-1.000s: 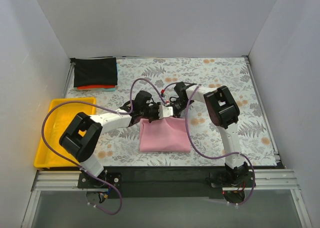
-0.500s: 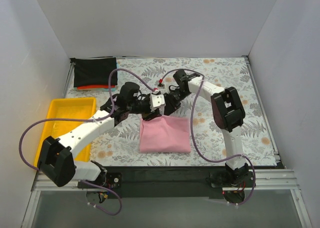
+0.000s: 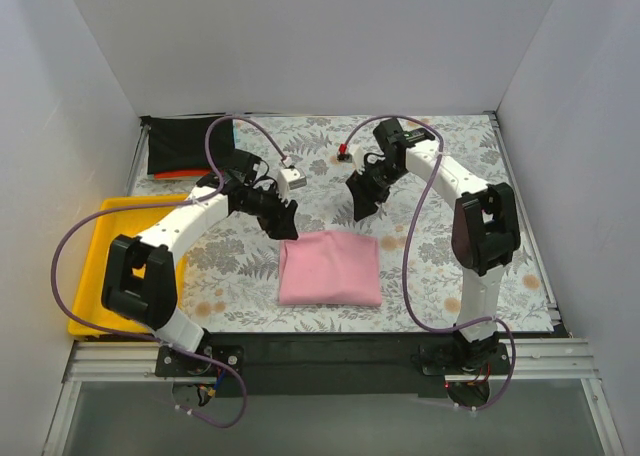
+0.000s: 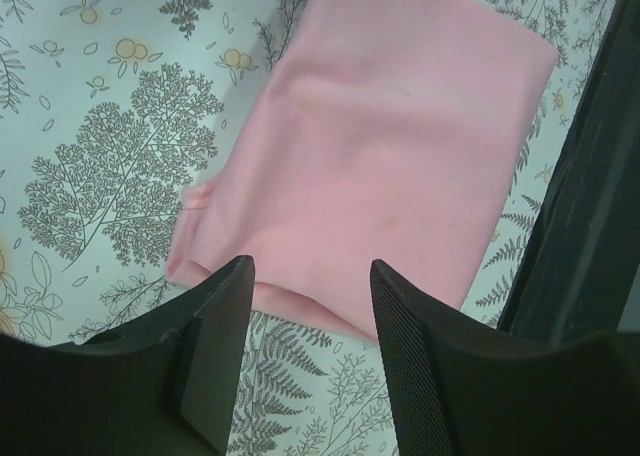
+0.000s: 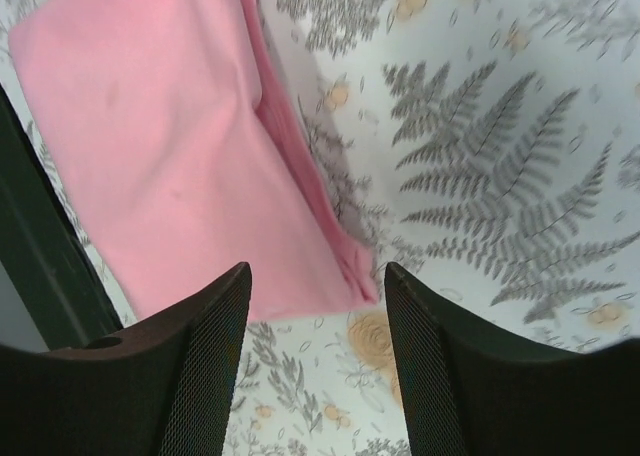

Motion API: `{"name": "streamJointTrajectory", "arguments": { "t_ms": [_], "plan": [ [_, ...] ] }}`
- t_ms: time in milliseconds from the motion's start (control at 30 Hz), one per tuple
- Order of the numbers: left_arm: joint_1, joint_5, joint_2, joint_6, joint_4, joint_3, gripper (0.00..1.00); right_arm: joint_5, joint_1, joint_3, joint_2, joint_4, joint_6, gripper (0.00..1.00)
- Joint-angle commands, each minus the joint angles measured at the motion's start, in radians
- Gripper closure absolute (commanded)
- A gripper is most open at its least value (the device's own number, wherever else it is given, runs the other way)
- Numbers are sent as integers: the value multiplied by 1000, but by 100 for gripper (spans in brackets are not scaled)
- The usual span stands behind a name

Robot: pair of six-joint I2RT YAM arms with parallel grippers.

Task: Fold and stack the t-shirts
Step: Fold the tshirt

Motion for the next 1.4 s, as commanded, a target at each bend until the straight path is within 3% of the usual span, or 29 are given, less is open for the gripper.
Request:
{"name": "streamJointTrajectory", "arguments": {
  "t_ms": [0,333,933,1067,1133,1200,1300,1367],
  "plan": [
    [1,-24,54,12,-87,88,51,55,12,-84,-39,-61,-86,38],
    [4,-98,223,67,-142,179,49,104,4,-119,8,-24,-107,38],
    [4,-122,350,101,-121,220,51,89,4,-165,50,-16,-126,52],
    [4,-125,359,106,-132,234,62,92,4,-165,47,-21,-129,64],
    [4,-122,356,112,-130,237,75,89,4,-164,38,-22,-129,69],
    [4,-114,356,115,-144,243,87,84,4,-164,30,-25,-130,80],
    [4,-105,359,132,-184,260,96,90,4,-164,18,-32,-135,99],
    [4,-108,349,138,-201,265,100,95,4,-161,5,-41,-143,99]
  ]
}}
